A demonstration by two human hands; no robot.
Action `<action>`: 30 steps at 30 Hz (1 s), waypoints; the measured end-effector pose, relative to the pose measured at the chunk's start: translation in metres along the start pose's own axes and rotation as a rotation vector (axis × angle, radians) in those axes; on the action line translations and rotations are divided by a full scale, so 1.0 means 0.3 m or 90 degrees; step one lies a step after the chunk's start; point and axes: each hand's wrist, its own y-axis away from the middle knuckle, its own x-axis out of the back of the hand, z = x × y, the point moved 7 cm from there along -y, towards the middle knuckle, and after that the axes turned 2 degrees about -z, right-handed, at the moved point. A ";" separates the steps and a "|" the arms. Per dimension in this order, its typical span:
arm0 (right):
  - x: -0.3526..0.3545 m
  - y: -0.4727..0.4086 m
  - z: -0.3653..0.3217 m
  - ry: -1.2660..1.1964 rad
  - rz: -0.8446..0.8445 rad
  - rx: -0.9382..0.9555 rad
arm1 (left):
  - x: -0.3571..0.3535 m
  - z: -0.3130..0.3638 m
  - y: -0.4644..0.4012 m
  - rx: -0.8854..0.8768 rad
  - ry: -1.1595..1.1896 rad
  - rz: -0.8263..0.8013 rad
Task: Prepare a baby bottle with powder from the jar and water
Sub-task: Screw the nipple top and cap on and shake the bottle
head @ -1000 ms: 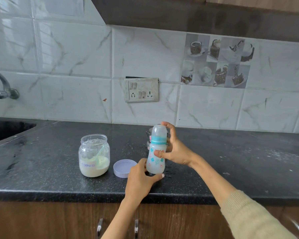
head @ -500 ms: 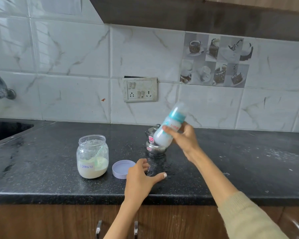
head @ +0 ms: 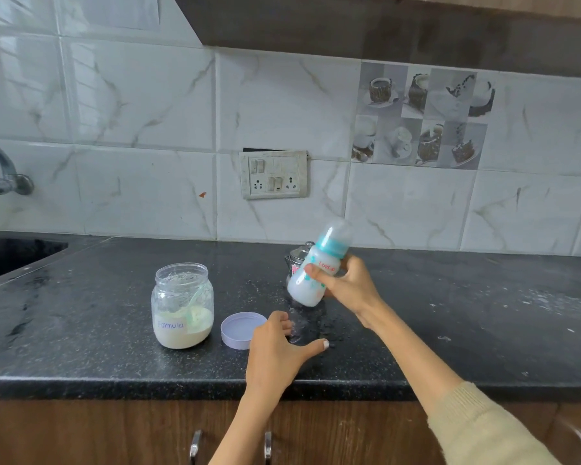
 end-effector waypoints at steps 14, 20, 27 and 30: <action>0.009 0.006 0.000 0.087 0.058 0.025 | -0.001 0.006 0.001 0.008 -0.007 -0.001; 0.009 0.013 -0.001 0.108 0.085 0.034 | 0.001 0.004 0.003 0.010 -0.011 -0.002; 0.020 0.013 -0.018 0.156 0.082 0.045 | 0.002 0.005 0.007 0.005 -0.022 -0.001; 0.013 0.021 0.007 0.206 0.070 0.048 | 0.000 0.006 0.006 0.005 -0.020 -0.004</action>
